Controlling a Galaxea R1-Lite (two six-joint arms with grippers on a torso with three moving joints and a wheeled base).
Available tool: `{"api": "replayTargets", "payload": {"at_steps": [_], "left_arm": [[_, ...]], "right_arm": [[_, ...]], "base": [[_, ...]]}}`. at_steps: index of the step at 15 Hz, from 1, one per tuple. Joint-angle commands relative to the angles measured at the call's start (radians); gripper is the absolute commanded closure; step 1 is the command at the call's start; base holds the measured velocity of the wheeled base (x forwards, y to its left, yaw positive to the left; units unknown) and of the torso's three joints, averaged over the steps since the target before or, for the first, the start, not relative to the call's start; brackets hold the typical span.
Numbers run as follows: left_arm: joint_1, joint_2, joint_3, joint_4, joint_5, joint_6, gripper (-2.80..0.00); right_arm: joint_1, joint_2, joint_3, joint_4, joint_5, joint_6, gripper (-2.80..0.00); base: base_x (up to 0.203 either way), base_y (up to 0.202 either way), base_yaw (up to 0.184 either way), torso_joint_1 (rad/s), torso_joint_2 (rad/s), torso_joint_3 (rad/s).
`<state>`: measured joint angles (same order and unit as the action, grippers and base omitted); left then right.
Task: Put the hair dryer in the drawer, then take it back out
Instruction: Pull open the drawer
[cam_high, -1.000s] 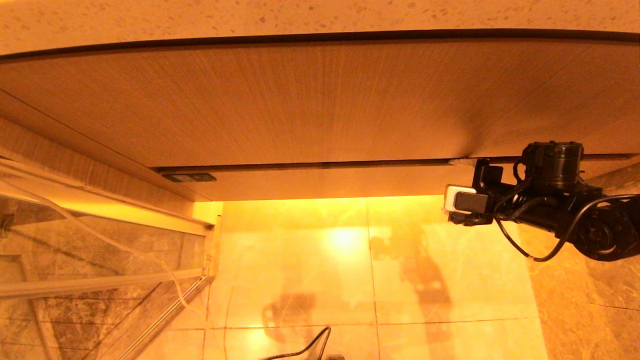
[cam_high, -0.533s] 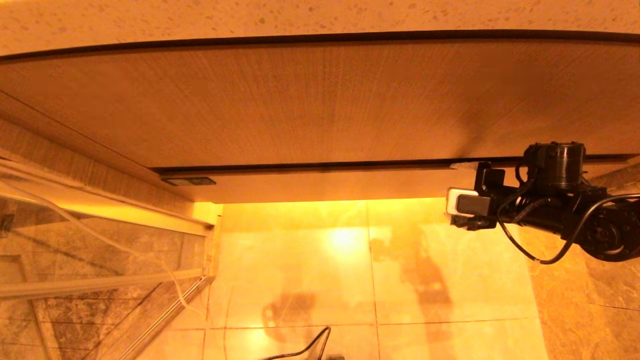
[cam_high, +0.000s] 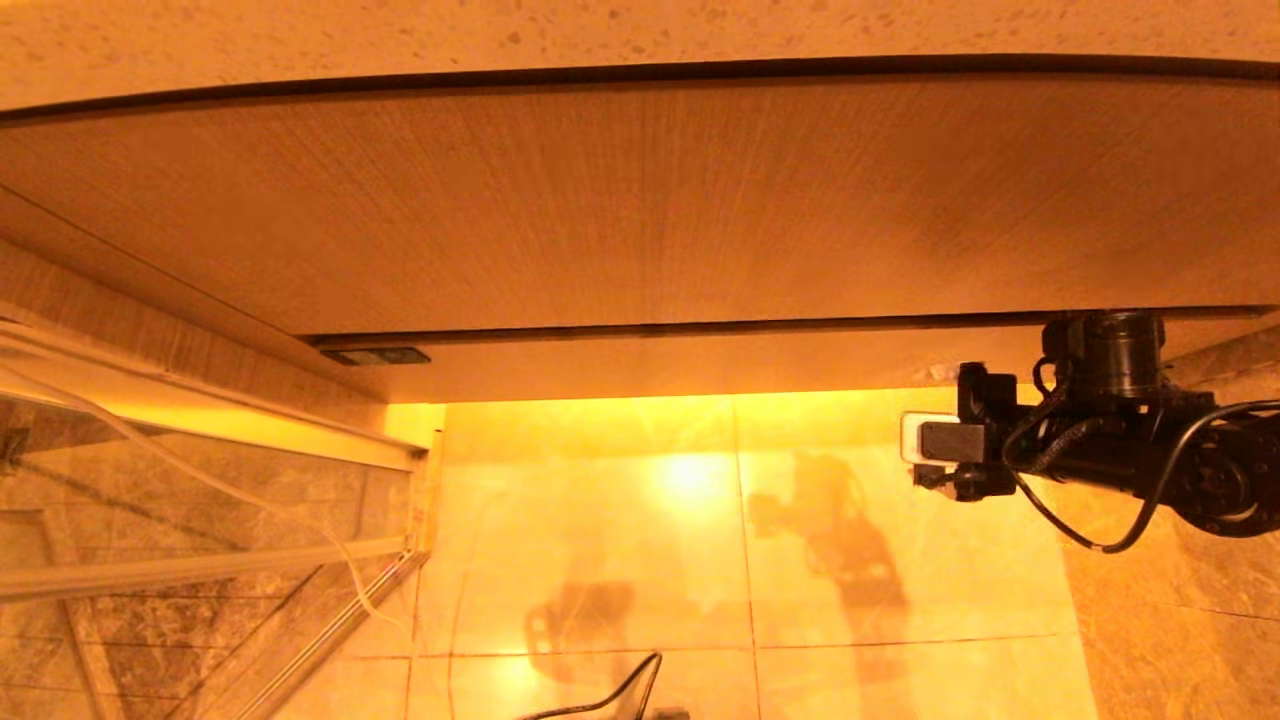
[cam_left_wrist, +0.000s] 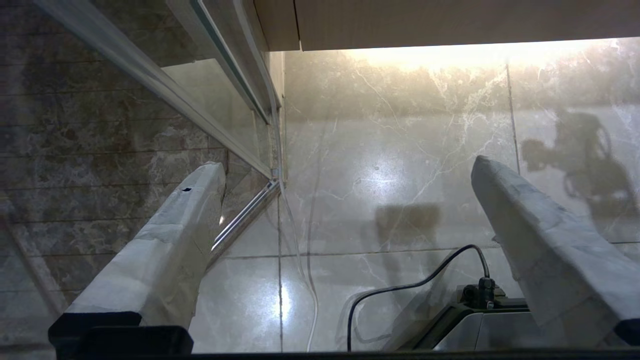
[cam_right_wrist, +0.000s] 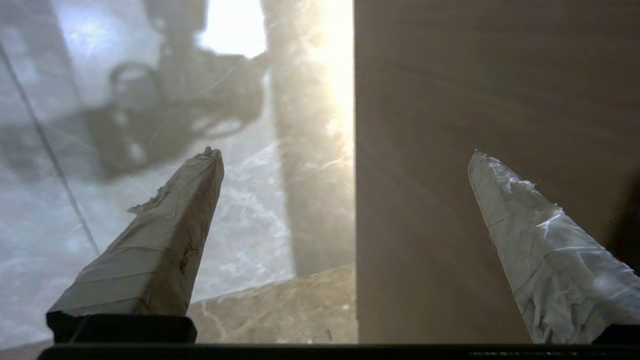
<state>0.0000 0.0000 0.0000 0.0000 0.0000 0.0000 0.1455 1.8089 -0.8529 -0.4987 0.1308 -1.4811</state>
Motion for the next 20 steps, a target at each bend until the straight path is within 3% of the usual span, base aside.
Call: {"api": "replayTargets", "payload": {"at_steps": [1,12,20], "left_arm": [[0.0,0.0,0.0,0.0,0.0,0.0,-2.8],[0.0,0.0,0.0,0.0,0.0,0.0,-2.8],[0.0,0.0,0.0,0.0,0.0,0.0,-2.8]], "right_arm": [[0.003,-0.018,-0.018,-0.008,0.005,-0.01,-2.8],[0.021,-0.158,0.09,-0.033,0.048,-0.006,-2.8],[0.092,-0.117,0.152,-0.25,0.042,-0.006,-2.8]], "base": [[0.0,0.0,0.0,0.0,0.0,0.0],[0.0,0.0,0.0,0.0,0.0,0.0],[0.0,0.0,0.0,0.0,0.0,0.0]]}}
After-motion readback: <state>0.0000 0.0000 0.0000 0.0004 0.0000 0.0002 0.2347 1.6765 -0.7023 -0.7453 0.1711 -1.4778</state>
